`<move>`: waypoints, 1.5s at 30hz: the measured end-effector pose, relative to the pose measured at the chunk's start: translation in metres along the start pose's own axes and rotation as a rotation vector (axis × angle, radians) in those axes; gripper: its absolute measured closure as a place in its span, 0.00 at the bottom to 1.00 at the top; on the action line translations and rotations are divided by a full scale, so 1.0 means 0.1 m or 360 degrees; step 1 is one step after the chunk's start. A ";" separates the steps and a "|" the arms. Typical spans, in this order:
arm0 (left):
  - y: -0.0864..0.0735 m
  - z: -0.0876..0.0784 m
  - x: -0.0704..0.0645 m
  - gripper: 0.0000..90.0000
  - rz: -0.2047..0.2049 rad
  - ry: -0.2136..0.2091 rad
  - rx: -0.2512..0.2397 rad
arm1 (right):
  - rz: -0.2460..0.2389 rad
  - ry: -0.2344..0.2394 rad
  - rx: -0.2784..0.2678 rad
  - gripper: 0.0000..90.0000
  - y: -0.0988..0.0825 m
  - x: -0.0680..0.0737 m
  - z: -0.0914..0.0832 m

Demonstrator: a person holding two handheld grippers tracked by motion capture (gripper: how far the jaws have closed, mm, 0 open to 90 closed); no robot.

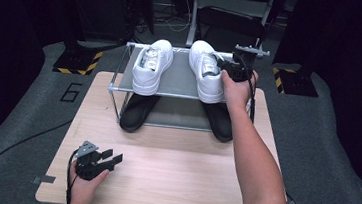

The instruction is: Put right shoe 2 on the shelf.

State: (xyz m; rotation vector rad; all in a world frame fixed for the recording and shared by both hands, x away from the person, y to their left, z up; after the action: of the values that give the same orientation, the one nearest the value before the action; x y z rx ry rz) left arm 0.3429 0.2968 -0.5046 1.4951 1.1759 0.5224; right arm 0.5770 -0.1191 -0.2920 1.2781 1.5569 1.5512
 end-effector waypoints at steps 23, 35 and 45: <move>-0.02 -0.03 0.01 0.52 0.0016 0.0024 0.0003 | -0.0011 -0.0031 -0.0056 0.61 0.01 -0.04 -0.13; -0.02 -0.02 0.00 0.52 0.0023 0.0030 0.0021 | -0.0045 0.0045 -0.0130 0.54 0.09 0.04 -0.65; -0.03 0.00 0.00 0.52 0.0049 0.0035 0.0029 | -0.0058 0.0106 -0.0167 0.51 -0.12 0.08 -1.16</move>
State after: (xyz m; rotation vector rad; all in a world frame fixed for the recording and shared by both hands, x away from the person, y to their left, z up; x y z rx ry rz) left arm 0.3416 0.2967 -0.5071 1.5287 1.1791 0.5511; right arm 0.4662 -0.1562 -0.2849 1.1455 1.5100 1.6447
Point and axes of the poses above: each handheld gripper's, and its own axes: z roughly forward along the jaws, y roughly out of its top, x roughly to its left, the point moved 1 cm from there along z, roughly forward along the jaws, and after that the axes turned 14 degrees about -x, right-handed, at the moved point
